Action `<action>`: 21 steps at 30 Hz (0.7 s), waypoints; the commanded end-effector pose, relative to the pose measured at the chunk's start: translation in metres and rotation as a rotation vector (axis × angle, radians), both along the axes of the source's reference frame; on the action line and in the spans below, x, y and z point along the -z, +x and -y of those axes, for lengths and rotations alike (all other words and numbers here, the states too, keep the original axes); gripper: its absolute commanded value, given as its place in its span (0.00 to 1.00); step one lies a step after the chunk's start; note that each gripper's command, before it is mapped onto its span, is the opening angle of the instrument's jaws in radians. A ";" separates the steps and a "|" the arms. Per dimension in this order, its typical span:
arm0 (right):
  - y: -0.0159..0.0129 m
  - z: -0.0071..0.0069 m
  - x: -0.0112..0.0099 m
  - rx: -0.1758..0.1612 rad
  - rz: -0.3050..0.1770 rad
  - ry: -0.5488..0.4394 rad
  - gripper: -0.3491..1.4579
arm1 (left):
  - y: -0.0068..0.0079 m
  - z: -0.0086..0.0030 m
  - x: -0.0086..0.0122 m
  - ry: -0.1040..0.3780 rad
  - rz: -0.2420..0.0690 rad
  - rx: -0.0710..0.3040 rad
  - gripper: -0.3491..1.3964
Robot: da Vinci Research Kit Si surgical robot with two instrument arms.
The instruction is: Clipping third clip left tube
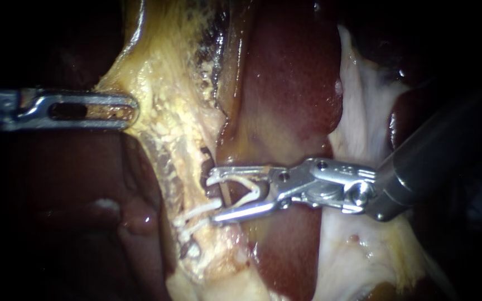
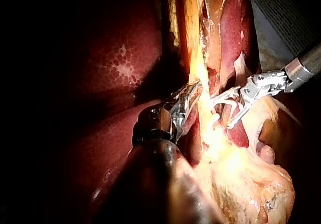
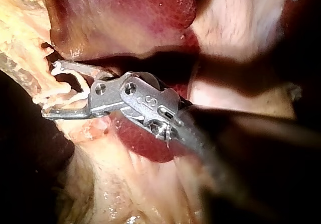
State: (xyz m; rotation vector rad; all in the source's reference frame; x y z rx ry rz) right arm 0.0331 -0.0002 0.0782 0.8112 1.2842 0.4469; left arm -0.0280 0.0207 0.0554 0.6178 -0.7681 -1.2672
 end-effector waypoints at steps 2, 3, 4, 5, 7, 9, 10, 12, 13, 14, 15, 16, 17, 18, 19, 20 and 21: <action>0.0006 0.0002 -0.0004 0.005 -0.001 0.007 0.52 | 0.0000 0.0000 0.0001 0.000 -0.001 0.000 0.00; 0.0008 0.0002 -0.0006 0.007 -0.002 0.006 0.52 | 0.0000 0.0000 0.0001 0.000 -0.001 0.000 0.00; 0.0011 0.0003 -0.0007 0.009 -0.002 0.010 0.52 | 0.0000 0.0000 0.0001 0.001 -0.001 0.000 0.00; 0.0013 0.0004 -0.0009 0.013 -0.004 0.009 0.52 | 0.0000 0.0000 0.0002 0.000 0.002 0.002 0.00; 0.0016 0.0003 -0.0010 0.023 -0.009 0.015 0.52 | 0.0001 0.0000 0.0003 0.000 0.002 0.002 0.00; 0.0018 0.0001 -0.0011 0.027 -0.023 0.017 0.52 | 0.0001 0.0000 0.0003 0.000 0.002 0.002 0.00; 0.0018 0.0000 -0.0011 0.029 -0.028 0.018 0.52 | 0.0001 0.0000 0.0004 0.000 0.002 0.002 0.00; 0.0019 -0.0002 -0.0011 0.033 -0.066 0.028 0.52 | 0.0002 0.0000 0.0004 0.000 0.002 0.002 0.00; 0.0018 -0.0004 -0.0010 0.036 -0.085 0.033 0.52 | 0.0002 0.0000 0.0004 0.000 0.002 0.002 0.00; 0.0018 -0.0007 -0.0010 0.040 -0.105 0.038 0.52 | 0.0002 0.0000 0.0004 0.000 0.002 0.002 0.00; 0.0017 -0.0010 -0.0008 0.044 -0.126 0.044 0.52 | 0.0003 0.0000 0.0004 0.000 0.002 0.002 0.00; 0.0017 -0.0012 -0.0007 0.047 -0.136 0.046 0.52 | 0.0003 0.0001 0.0004 0.000 0.002 0.002 0.00; 0.0016 -0.0016 -0.0005 0.051 -0.155 0.059 0.52 | 0.0003 0.0001 0.0004 0.000 0.002 0.001 0.00; 0.0015 -0.0020 -0.0003 0.052 -0.176 0.072 0.52 | 0.0004 0.0001 0.0004 0.000 0.002 0.001 0.00; 0.0015 -0.0024 0.0000 0.056 -0.194 0.085 0.52 | 0.0004 0.0001 0.0004 0.000 0.002 0.001 0.00; 0.0014 -0.0028 0.0002 0.060 -0.213 0.098 0.52 | 0.0004 0.0000 0.0004 0.000 0.002 0.001 0.00; 0.0014 -0.0034 0.0005 0.067 -0.231 0.111 0.52 | 0.0004 0.0000 0.0003 0.000 0.002 0.001 0.00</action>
